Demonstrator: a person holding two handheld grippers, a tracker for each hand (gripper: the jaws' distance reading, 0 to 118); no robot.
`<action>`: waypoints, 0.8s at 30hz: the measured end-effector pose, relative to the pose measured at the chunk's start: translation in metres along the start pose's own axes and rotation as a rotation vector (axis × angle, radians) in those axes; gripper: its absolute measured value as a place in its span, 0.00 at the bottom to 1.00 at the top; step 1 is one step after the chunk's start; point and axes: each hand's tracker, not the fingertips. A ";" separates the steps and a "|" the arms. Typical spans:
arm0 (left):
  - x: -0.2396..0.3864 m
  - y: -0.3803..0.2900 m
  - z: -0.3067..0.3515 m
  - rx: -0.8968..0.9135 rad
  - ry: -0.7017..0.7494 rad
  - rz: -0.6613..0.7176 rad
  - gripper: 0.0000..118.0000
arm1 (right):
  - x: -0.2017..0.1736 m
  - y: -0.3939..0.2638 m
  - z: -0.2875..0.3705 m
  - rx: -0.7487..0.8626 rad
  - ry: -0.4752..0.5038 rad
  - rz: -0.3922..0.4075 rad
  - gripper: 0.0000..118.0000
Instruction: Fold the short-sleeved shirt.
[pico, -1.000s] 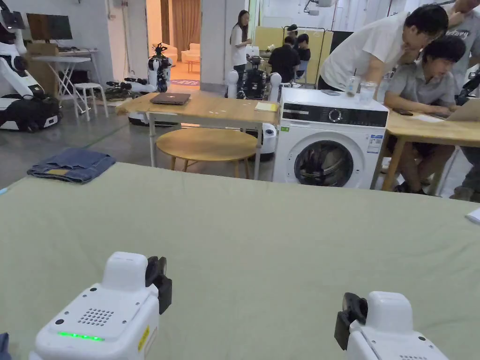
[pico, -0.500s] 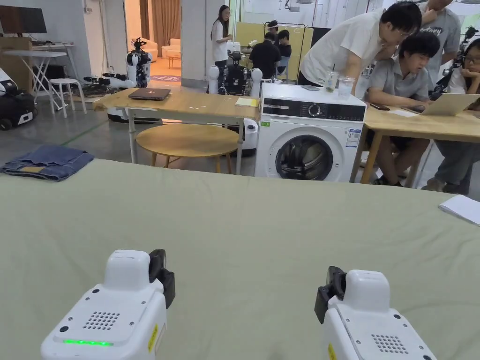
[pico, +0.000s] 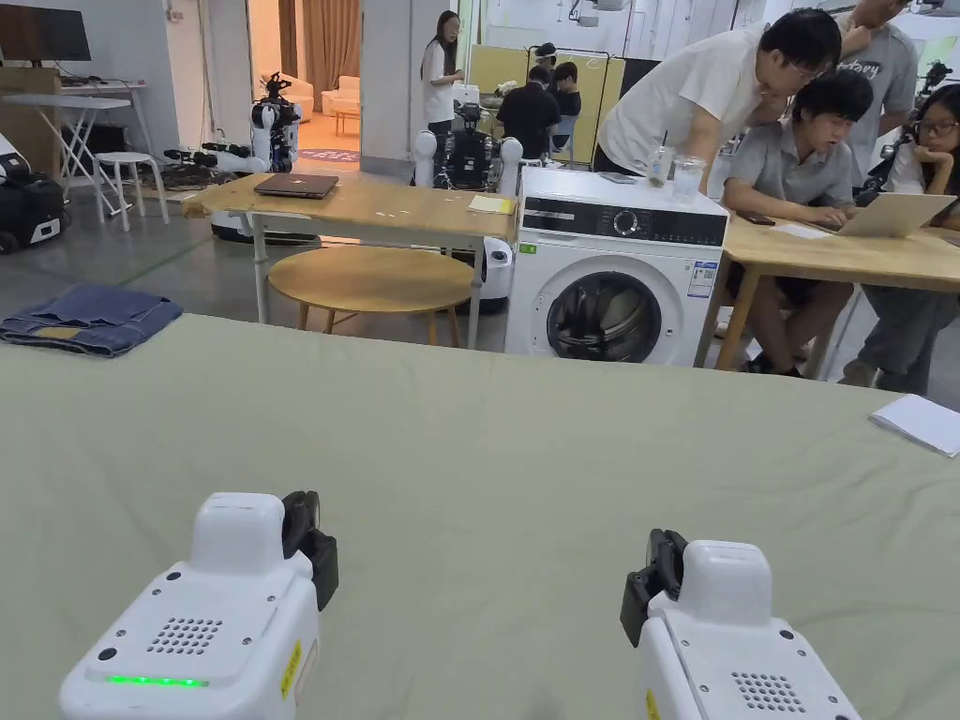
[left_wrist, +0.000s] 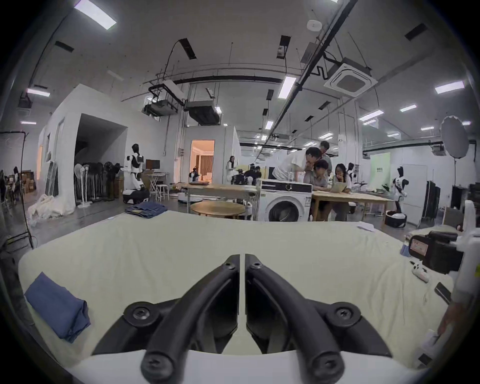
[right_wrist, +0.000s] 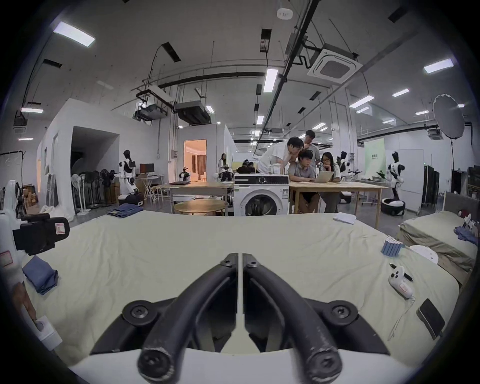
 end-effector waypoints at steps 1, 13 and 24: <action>0.000 0.002 -0.001 -0.005 -0.009 0.002 0.09 | 0.000 0.000 0.000 0.003 -0.002 0.007 0.08; -0.005 0.004 0.000 -0.011 0.023 0.018 0.62 | -0.001 0.000 -0.002 -0.005 -0.038 -0.008 0.78; -0.008 0.004 0.005 0.019 0.097 -0.038 0.62 | 0.006 0.003 -0.005 -0.024 0.034 -0.051 0.78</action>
